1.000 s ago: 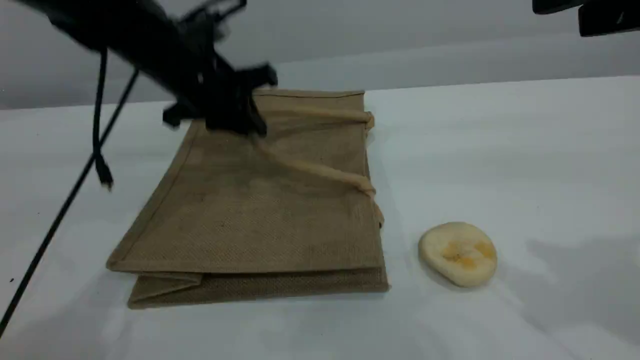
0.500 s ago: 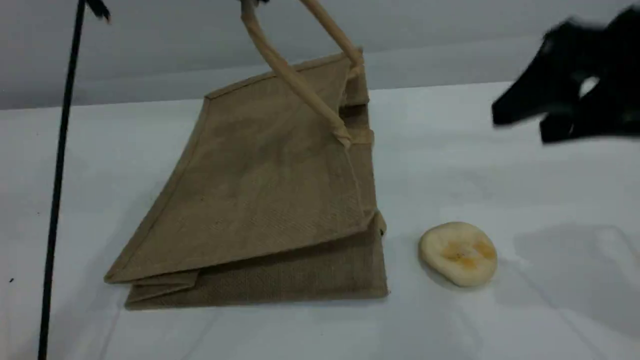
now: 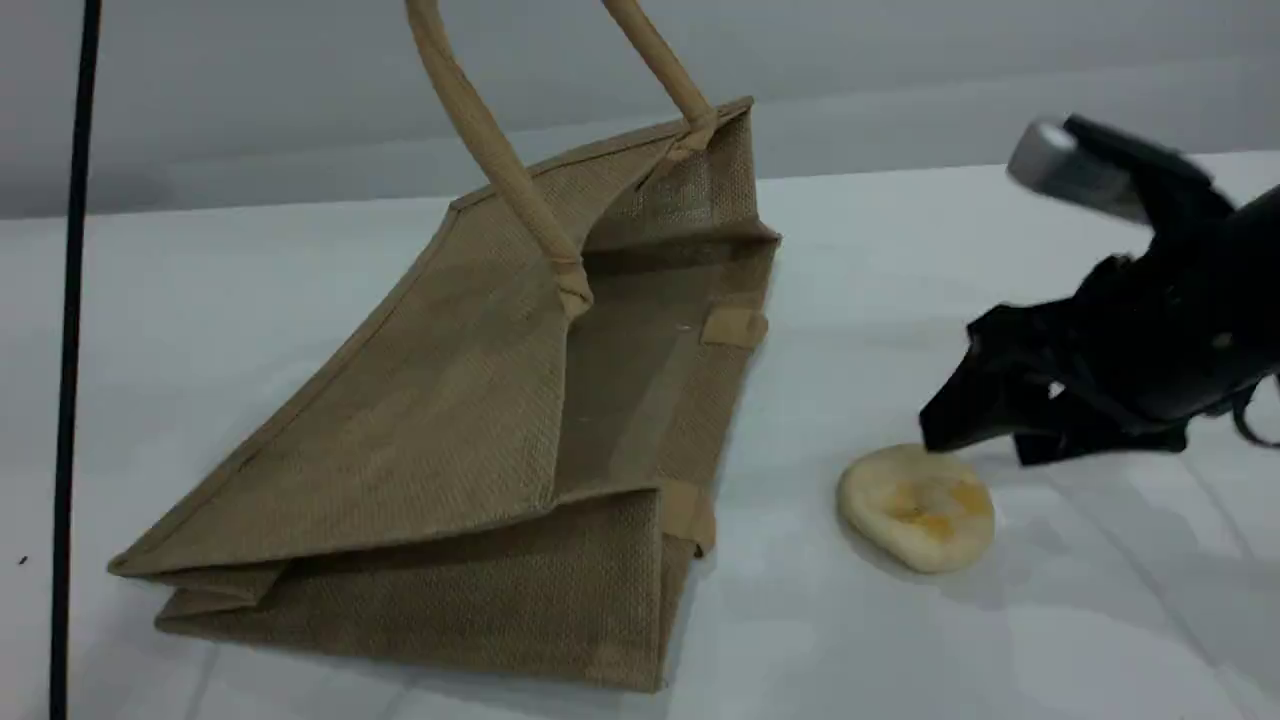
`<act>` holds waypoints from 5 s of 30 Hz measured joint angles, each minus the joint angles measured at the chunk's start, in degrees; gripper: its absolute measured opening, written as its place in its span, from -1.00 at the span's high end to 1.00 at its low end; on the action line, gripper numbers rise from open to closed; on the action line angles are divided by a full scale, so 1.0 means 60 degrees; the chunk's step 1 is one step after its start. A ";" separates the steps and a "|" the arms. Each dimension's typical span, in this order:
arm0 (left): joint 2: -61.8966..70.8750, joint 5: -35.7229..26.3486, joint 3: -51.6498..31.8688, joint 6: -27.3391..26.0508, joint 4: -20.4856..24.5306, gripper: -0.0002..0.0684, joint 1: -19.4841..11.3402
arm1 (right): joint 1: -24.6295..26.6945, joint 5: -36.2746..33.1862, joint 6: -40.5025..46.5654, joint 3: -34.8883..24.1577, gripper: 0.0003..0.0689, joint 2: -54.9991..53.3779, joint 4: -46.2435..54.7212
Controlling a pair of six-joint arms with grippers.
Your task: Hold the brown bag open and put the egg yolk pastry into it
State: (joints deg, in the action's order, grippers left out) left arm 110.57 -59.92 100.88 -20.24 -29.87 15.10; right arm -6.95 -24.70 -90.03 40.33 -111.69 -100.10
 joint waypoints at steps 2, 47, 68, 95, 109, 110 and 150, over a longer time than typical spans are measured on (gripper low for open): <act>0.0000 0.0000 0.0000 0.0000 0.0000 0.75 0.0000 | 0.0000 -0.0022 0.0000 0.0201 -0.34 -0.0309 0.0000; 0.0008 -0.1716 0.3046 -0.1826 -0.0131 0.75 0.0000 | 0.0010 -0.0691 0.0376 0.0846 0.89 0.0349 0.1277; 0.0028 -0.1650 0.2593 -0.2630 -0.1293 0.75 0.0070 | 0.0010 -0.0677 0.2823 0.0855 0.89 0.4310 0.3661; -0.0661 -0.1691 0.1807 -0.2555 -0.1439 0.75 0.0278 | -0.0273 -0.2297 0.2687 0.0863 0.89 0.3711 0.2466; -0.0661 -0.1683 0.1807 -0.2543 -0.1439 0.75 0.0278 | -0.2282 0.0261 0.0279 0.0983 0.89 0.2410 0.0009; -0.0661 -0.1683 0.1807 -0.2543 -0.1439 0.75 0.0278 | -0.2282 0.0190 0.0161 0.1064 0.89 0.2241 -0.0008; 0.0472 -0.1657 0.1780 -0.2812 -0.1307 0.75 0.0278 | -0.0443 -0.3243 0.5875 0.3058 -0.44 0.4741 0.6476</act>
State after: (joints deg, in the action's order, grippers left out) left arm 113.40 -69.86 111.56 -37.11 -37.72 16.77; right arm -9.60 -44.16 -54.78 58.68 -83.24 -61.25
